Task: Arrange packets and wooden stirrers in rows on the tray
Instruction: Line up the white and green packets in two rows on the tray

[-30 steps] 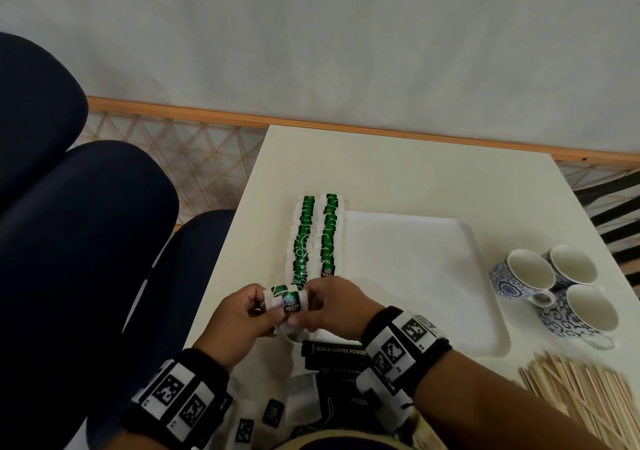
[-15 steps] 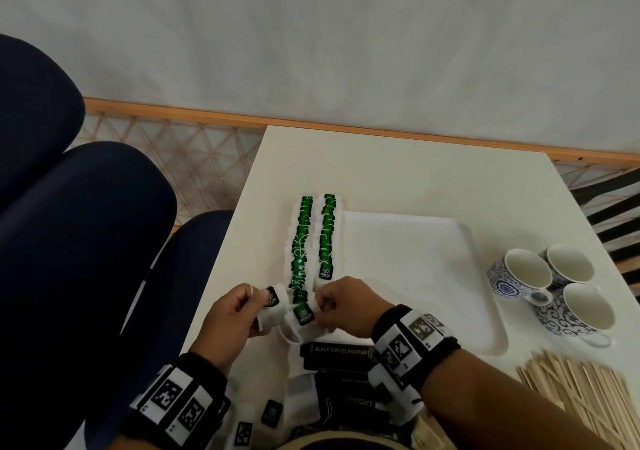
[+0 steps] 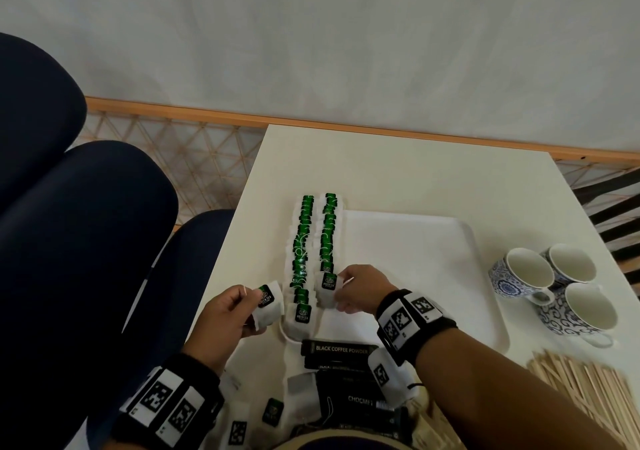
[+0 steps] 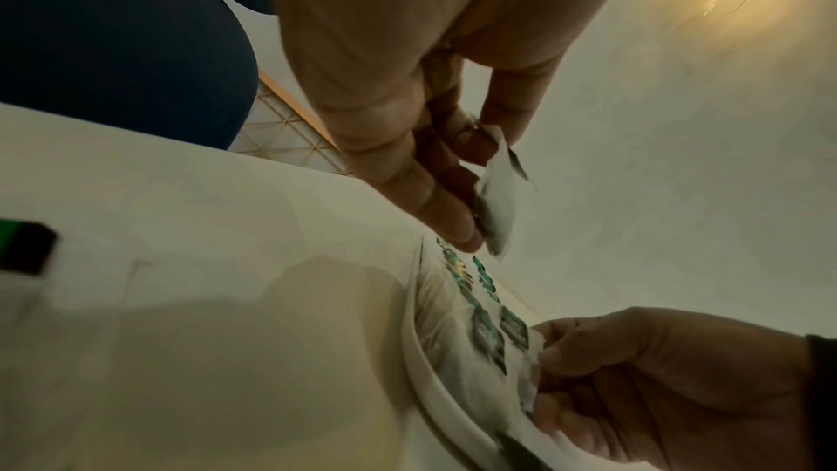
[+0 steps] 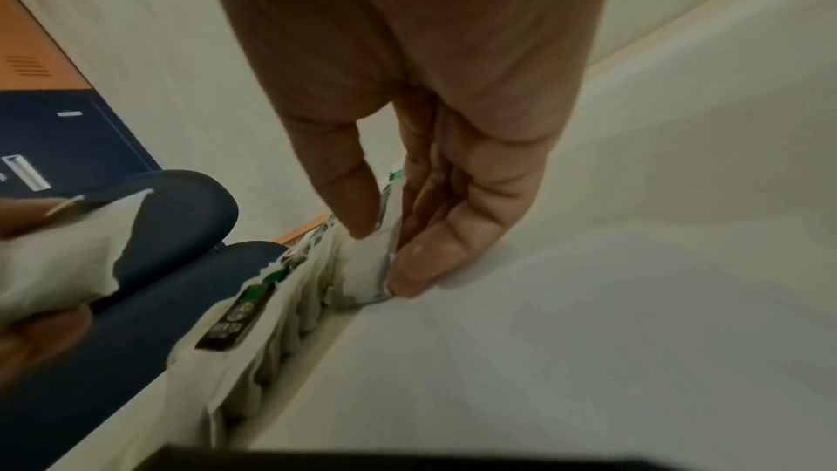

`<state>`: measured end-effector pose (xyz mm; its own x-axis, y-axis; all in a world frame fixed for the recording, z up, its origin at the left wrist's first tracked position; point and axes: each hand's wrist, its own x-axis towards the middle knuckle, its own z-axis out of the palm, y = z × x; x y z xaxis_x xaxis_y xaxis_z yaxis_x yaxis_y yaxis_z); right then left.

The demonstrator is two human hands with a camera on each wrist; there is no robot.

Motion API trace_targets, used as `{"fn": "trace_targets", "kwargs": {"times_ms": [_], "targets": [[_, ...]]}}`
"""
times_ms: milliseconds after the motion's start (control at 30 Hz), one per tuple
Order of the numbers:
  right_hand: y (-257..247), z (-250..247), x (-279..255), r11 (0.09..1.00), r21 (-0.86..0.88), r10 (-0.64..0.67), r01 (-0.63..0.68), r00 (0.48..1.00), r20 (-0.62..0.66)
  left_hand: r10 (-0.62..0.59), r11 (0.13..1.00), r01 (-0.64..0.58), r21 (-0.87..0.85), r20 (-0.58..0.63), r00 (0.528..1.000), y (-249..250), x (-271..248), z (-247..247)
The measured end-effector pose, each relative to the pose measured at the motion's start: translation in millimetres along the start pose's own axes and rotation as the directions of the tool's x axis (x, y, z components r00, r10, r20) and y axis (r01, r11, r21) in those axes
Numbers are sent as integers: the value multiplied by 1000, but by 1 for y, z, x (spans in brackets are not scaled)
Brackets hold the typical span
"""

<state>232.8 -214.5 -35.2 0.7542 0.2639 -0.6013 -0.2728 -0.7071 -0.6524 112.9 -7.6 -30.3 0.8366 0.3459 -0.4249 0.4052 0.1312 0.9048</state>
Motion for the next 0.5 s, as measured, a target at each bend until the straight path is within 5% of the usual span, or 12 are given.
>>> {"fn": "trace_targets", "kwargs": {"times_ms": [200,500], "targets": [[2,1,0,953,-302,-23,17,1000,-16,-15,1000,15,17,-1,1000,-1,0,-3],[-9,4,1,899,-436,-39,30,999,-11,-27,999,27,36,20,999,0,0,0]]}}
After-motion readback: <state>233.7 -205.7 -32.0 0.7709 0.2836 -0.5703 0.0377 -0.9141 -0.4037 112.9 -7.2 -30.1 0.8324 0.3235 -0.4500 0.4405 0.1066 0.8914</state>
